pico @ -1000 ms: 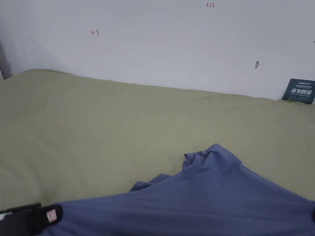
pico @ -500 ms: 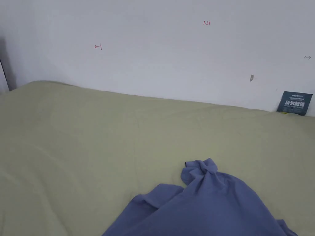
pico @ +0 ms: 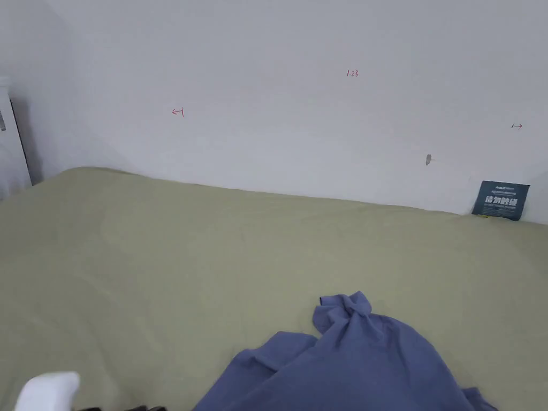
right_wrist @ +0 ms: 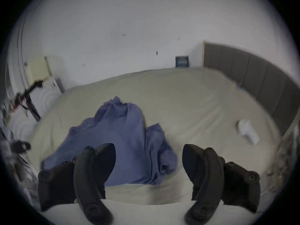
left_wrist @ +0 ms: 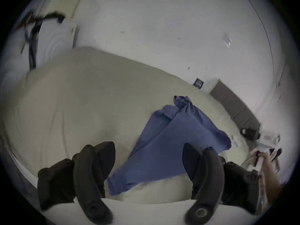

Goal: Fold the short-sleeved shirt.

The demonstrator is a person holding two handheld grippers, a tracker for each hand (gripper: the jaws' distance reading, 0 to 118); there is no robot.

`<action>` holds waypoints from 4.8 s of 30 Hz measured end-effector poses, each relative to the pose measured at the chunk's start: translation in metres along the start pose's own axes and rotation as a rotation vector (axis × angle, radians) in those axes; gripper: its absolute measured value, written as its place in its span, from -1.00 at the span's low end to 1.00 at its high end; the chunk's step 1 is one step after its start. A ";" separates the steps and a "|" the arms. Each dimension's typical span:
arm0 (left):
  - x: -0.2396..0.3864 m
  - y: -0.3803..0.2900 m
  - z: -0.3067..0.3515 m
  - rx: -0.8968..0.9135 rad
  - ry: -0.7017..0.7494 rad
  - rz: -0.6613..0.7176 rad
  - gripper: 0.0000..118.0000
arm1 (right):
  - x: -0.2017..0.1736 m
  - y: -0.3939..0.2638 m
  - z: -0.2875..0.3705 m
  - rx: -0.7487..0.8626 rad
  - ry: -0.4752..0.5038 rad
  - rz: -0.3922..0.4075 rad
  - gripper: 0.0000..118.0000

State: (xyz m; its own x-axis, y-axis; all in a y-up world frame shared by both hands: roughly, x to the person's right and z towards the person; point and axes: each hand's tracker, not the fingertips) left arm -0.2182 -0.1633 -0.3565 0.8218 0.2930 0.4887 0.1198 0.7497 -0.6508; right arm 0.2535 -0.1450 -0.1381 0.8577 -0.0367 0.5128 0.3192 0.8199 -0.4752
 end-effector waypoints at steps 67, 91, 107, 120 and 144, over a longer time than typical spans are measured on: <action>-0.049 -0.083 -0.064 -0.226 0.170 0.193 -0.98 | -0.081 0.152 -0.393 -0.576 0.292 0.467 0.63; -0.045 -0.015 -0.041 -0.058 0.064 0.165 -0.98 | -0.085 0.205 -0.261 -0.067 0.403 0.432 -0.96; -0.013 0.235 -0.038 0.173 0.005 -0.108 -0.98 | -0.054 0.362 -0.158 0.326 0.256 0.301 -0.96; 0.015 0.448 -0.064 0.418 0.072 -0.196 -0.98 | -0.056 0.503 -0.132 0.636 0.074 0.169 -0.96; -0.023 0.311 -0.095 0.269 0.006 -0.222 -0.98 | -0.032 0.313 -0.124 0.470 0.284 0.176 -0.96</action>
State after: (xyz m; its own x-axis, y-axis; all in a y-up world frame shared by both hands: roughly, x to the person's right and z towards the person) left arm -0.1466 0.0066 -0.6254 0.7956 0.1022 0.5972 0.1454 0.9247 -0.3519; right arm 0.3757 0.0419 -0.3922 0.9771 0.0248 0.2114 0.0039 0.9909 -0.1343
